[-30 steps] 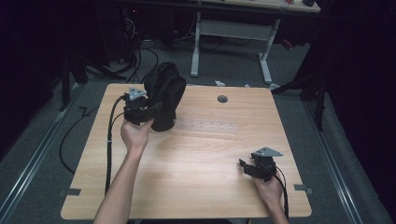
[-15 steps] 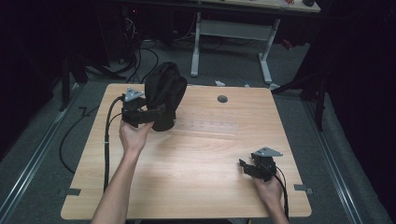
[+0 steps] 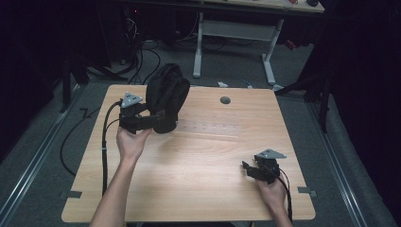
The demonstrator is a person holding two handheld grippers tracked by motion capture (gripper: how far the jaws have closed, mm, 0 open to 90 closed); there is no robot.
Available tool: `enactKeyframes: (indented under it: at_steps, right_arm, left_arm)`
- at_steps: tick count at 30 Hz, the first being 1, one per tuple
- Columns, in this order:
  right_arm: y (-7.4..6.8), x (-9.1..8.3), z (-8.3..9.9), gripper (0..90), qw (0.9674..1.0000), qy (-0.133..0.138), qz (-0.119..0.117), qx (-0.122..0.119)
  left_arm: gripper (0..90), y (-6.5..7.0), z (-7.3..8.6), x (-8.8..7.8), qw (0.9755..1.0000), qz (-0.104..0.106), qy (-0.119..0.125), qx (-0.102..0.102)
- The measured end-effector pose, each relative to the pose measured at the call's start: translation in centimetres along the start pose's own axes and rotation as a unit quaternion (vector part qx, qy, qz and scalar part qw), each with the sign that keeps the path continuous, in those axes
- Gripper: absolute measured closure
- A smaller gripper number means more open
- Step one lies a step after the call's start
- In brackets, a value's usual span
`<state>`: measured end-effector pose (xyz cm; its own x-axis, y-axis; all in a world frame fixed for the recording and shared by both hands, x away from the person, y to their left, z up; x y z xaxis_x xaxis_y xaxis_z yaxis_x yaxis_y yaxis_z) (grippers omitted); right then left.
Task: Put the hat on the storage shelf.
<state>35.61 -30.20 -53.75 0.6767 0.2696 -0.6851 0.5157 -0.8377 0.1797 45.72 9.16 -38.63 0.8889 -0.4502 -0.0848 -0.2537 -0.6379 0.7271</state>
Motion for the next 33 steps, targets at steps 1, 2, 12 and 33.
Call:
enactKeyframes:
  at_steps: [1, 2, 12, 33]
  right_arm:
    - [0.0, 0.0, 0.0, 38.8, 1.0, 0.0, 0.0, 0.0]
    - [0.0, 0.0, 0.0, 38.8, 1.0, 0.0, 0.0, 0.0]
    - [0.0, 0.0, 0.0, 38.8, 1.0, 0.0, 0.0, 0.0]
    - [0.0, 0.0, 0.0, 38.8, 1.0, 0.0, 0.0, 0.0]
  left_arm:
    - [25.9, 0.0, 0.0, 0.0, 1.0, 0.0, 0.0, 0.0]
    - [26.0, -0.1, 0.0, -0.2, 1.0, 0.001, -0.001, 0.0]
    - [26.1, -1.3, 0.1, -1.6, 1.0, -0.002, -0.005, -0.006]
    - [15.0, -1.7, 0.0, 0.7, 0.9987, -0.043, 0.004, 0.026]
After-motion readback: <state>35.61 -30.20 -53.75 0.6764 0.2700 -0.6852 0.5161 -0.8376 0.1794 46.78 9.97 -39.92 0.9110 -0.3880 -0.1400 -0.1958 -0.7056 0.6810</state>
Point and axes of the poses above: each handheld gripper's, and its own axes: x roughly forward along the jaws, z roughly out of its underside, y roughly to its right, the point moved 1 cm from there along x, roughly forward along the jaws, and after that the axes turned 13 degrees about -x, right-handed, at the moved point
